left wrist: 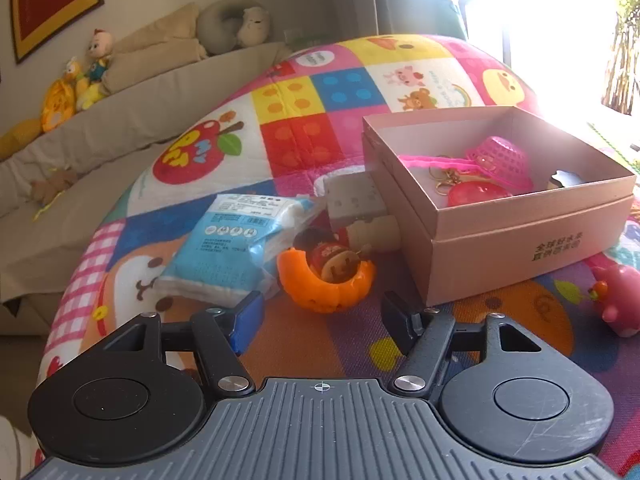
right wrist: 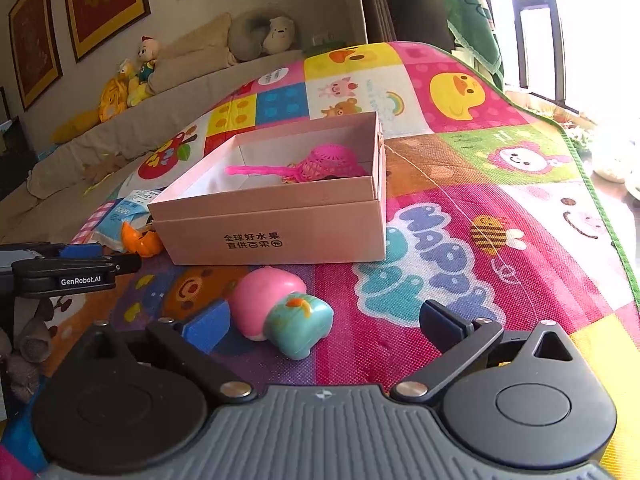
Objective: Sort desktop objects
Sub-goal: 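Grasp the orange pumpkin cup with the left tool and lift it, then carry the pumpkin cup toward the box with the left tool while the right tool grasps the mushroom toy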
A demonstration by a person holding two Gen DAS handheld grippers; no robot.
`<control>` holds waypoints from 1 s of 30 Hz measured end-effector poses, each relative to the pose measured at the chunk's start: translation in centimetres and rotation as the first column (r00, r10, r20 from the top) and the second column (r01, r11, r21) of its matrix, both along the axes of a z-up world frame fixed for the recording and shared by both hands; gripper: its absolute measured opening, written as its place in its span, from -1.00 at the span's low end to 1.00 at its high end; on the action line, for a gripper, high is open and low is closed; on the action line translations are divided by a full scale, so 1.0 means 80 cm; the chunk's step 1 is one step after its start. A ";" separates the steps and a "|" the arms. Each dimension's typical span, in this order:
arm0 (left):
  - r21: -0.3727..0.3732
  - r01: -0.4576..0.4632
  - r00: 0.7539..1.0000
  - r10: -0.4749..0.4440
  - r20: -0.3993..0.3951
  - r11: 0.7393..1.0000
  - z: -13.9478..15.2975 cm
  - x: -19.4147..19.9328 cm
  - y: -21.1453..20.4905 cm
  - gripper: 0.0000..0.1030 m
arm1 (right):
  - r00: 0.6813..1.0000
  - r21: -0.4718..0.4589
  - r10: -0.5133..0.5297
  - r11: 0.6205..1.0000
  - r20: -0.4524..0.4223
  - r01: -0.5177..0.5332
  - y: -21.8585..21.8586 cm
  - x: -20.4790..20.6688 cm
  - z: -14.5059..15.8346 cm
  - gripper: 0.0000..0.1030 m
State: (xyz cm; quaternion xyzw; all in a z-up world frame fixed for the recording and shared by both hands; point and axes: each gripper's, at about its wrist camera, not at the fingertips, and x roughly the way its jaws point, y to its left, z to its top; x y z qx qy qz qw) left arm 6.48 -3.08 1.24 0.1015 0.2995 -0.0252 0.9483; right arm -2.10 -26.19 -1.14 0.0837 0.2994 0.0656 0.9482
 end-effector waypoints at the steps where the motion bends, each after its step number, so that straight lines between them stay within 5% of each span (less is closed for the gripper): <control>1: 0.004 -0.009 1.000 0.009 -0.001 1.000 -0.003 0.008 -0.001 0.33 | 1.000 0.000 0.000 1.000 -0.001 0.000 0.000 0.000 0.000 0.97; 3: -0.009 -0.016 1.000 0.016 -0.016 1.000 -0.005 0.017 0.001 0.14 | 1.000 0.003 0.000 1.000 -0.001 0.000 -0.001 0.000 0.000 0.97; 9: 0.016 0.028 1.000 -0.028 -0.009 0.999 0.005 -0.015 0.007 0.14 | 1.000 0.015 0.004 1.000 0.000 -0.004 -0.003 0.000 -0.001 1.00; 19: -0.042 0.082 0.990 -0.086 -0.111 0.996 0.016 -0.122 0.035 0.15 | 1.000 0.008 0.018 1.000 0.006 -0.018 0.000 -0.001 -0.001 1.00; 27: -0.091 0.074 0.989 -0.085 -0.125 0.993 0.005 -0.136 0.046 0.32 | 0.981 -0.110 0.189 0.975 -0.047 -0.193 0.037 0.005 0.002 1.00; 30: -0.096 0.084 0.988 -0.095 -0.122 0.992 0.003 -0.140 0.047 0.42 | 0.952 -0.046 0.300 0.952 -0.061 -0.303 0.049 0.001 0.009 1.00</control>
